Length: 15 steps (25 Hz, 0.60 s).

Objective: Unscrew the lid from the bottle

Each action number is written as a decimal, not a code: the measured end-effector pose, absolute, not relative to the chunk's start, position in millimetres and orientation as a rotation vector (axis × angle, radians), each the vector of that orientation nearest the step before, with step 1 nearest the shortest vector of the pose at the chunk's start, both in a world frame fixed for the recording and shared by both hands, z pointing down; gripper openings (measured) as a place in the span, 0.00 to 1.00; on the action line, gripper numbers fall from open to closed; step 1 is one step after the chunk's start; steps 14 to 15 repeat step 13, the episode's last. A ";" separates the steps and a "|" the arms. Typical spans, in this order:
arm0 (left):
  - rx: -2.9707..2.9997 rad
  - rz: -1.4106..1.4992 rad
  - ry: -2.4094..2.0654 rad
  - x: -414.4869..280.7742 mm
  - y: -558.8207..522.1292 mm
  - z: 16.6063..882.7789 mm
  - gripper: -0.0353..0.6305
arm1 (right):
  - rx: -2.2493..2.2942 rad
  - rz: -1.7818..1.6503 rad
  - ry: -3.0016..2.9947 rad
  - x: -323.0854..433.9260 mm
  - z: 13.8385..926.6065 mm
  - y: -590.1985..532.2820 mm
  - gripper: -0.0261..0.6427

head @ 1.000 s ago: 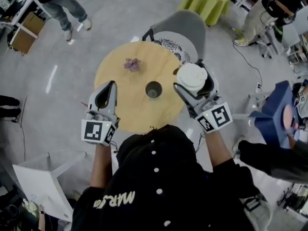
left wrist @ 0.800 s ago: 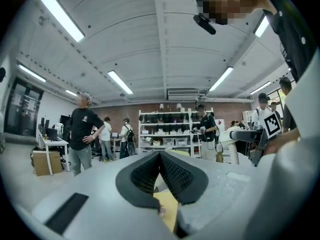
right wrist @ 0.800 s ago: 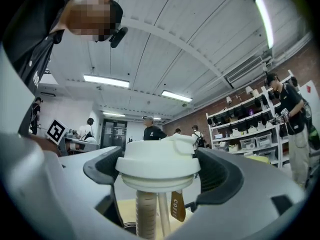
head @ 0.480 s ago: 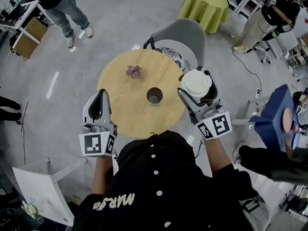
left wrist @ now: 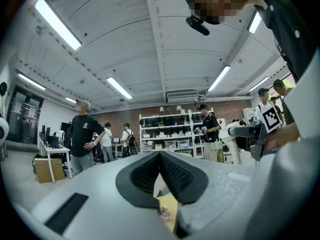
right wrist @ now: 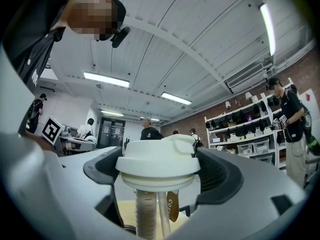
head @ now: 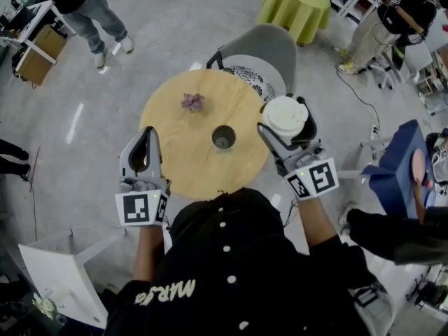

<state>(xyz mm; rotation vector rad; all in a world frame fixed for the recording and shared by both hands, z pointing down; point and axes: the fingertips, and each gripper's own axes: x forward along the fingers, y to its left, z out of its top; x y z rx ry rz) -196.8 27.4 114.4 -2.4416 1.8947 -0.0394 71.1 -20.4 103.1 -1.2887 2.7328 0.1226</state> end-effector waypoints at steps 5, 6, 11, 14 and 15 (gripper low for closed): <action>-2.440 -0.035 1.887 -194.3 24.0 115.7 0.06 | -1.285 0.124 2.740 70.9 106.4 -24.1 0.74; -2.440 -0.038 1.886 -193.5 22.9 116.4 0.06 | -1.285 0.124 2.743 71.1 107.5 -25.4 0.74; -2.436 -0.047 1.884 -192.7 23.1 118.6 0.06 | -1.281 0.138 2.750 70.6 109.4 -25.7 0.74; -2.435 -0.045 1.885 -192.7 23.6 119.6 0.06 | -1.278 0.143 2.752 70.2 110.0 -25.5 0.74; -2.435 -0.045 1.885 -192.7 23.6 119.6 0.06 | -1.278 0.143 2.752 70.2 110.0 -25.5 0.74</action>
